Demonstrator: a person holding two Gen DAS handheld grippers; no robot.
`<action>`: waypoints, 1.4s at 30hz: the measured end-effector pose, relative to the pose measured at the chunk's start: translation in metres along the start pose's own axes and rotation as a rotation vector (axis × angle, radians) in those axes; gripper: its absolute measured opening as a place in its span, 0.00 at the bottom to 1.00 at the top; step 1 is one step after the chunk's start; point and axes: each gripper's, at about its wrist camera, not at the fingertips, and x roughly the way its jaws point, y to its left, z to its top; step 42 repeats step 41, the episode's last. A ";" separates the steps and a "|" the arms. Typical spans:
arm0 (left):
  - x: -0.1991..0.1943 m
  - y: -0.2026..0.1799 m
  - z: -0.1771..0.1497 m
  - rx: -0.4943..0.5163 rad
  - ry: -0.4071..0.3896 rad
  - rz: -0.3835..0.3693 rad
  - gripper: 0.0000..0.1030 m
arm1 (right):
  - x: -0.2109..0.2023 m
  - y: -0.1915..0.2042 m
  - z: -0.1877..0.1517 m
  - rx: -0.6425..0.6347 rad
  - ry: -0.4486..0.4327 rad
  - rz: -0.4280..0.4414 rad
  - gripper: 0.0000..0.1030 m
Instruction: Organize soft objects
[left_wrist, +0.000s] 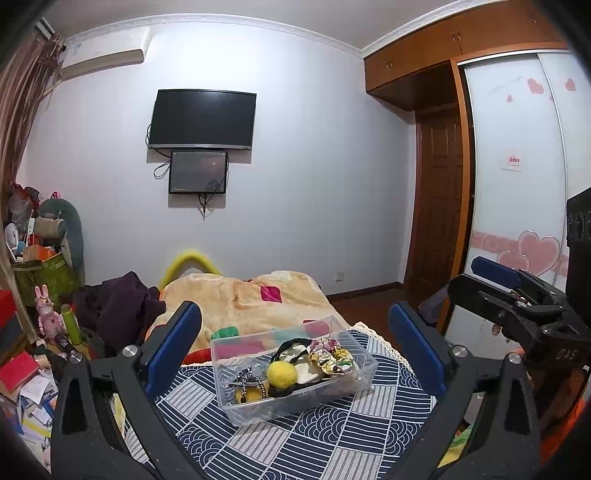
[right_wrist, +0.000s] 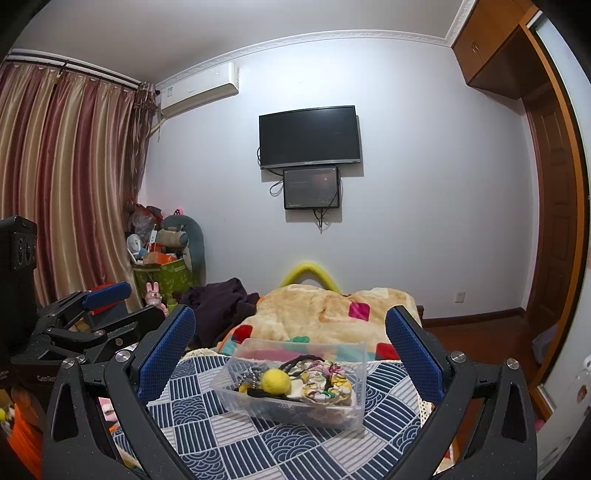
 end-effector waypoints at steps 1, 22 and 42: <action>0.000 0.000 0.000 -0.001 0.001 -0.001 1.00 | 0.000 0.000 0.000 0.000 0.000 0.000 1.00; 0.000 -0.001 0.000 0.000 0.007 -0.022 1.00 | -0.001 -0.002 0.000 0.010 0.001 -0.006 1.00; -0.001 -0.001 0.000 -0.002 0.007 -0.026 1.00 | -0.001 -0.001 0.000 0.013 0.006 -0.008 1.00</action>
